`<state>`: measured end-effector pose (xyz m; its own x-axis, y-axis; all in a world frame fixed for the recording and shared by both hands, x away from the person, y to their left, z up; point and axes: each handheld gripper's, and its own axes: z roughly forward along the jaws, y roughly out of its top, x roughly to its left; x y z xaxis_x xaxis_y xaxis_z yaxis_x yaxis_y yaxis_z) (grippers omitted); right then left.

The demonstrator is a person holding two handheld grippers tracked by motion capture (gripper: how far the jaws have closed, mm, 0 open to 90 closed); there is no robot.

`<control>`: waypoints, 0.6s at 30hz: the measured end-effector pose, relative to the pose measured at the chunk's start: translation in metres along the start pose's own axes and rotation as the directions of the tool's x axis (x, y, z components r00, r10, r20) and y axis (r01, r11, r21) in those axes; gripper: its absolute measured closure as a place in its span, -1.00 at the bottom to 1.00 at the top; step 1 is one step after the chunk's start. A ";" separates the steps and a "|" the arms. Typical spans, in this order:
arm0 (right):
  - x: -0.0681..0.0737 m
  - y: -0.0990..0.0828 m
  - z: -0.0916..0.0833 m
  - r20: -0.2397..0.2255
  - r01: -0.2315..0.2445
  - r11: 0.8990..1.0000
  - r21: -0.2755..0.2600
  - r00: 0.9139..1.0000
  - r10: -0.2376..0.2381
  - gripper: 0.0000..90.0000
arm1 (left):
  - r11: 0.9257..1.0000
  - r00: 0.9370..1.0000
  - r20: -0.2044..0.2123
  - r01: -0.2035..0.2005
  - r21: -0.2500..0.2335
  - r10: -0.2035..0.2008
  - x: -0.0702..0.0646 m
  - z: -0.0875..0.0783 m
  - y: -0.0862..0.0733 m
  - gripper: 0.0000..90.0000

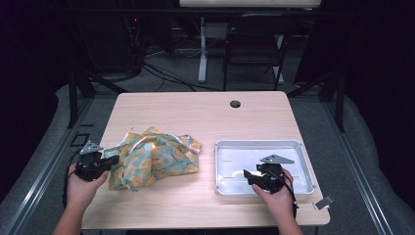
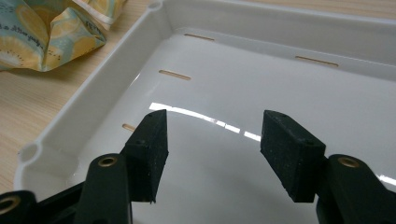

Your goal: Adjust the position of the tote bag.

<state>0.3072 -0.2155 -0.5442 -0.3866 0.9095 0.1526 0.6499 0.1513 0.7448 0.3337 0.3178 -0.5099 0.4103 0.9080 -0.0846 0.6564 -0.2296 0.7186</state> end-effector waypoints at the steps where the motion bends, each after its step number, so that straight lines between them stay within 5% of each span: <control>1: 0.000 0.000 0.000 0.000 0.000 1.000 0.000 1.000 0.000 -0.09 | 1.000 1.000 0.004 0.006 0.001 -0.006 0.000 0.000 0.000 1.00; 7: -0.001 0.000 0.000 0.002 -0.004 1.000 0.002 1.000 0.004 -0.09 | 1.000 0.999 0.034 0.016 0.004 -0.017 -0.001 -0.011 0.004 1.00; 14: -0.002 0.000 -0.001 0.001 -0.005 1.000 -0.002 1.000 0.005 -0.09 | 0.999 0.997 0.071 -0.006 0.038 0.003 -0.013 -0.013 0.008 0.48; 18: -0.002 -0.001 -0.001 0.002 -0.011 1.000 -0.006 1.000 0.011 -0.09 | 0.998 0.998 0.042 -0.049 0.045 0.048 -0.024 -0.017 0.012 0.31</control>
<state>0.3067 -0.2180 -0.5441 -0.3783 0.9118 0.1598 0.6504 0.1389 0.7468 0.3210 0.2993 -0.4880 0.4675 0.8804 -0.0795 0.6634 -0.2899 0.6899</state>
